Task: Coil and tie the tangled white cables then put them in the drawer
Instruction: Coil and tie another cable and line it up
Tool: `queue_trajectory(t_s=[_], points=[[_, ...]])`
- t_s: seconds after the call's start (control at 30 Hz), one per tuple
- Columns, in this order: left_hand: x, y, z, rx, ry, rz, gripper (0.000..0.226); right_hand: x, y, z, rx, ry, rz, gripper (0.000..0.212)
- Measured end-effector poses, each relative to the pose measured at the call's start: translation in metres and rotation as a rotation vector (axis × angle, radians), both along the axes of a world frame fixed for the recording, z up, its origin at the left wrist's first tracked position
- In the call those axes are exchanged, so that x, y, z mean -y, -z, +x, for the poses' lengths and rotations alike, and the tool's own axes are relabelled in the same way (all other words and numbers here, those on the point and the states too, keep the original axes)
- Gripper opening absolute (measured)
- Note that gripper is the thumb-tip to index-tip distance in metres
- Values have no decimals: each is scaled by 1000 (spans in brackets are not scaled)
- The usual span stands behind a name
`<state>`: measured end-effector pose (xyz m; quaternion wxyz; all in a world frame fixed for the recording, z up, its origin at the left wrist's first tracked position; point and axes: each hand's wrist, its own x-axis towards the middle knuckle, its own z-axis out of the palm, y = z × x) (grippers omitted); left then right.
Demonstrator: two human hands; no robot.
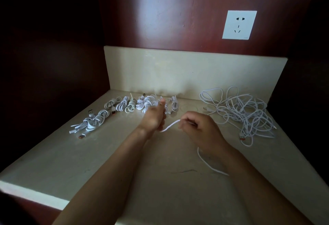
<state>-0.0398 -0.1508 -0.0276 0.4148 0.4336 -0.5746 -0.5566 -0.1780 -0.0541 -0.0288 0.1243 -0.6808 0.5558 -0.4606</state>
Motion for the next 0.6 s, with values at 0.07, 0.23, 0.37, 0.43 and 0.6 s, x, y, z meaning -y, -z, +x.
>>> queue_trajectory(t_s=[0.07, 0.23, 0.37, 0.43, 0.6], points=[[-12, -5, -7, 88, 155, 73, 51, 2, -1, -4, 42, 25, -61, 16], [-29, -9, -16, 156, 529, 187, 68, 3, 2, -16, 70, 186, -132, 14], [-33, -12, -15, 187, 674, 234, 68, 9, 8, -21, 30, 273, -90, 14], [-31, -11, -13, 211, 678, 197, 58, 11, 10, -21, 30, 256, -73, 13], [-29, -13, -13, 141, 573, 153, 50, 12, 10, -20, -27, 248, -75, 10]])
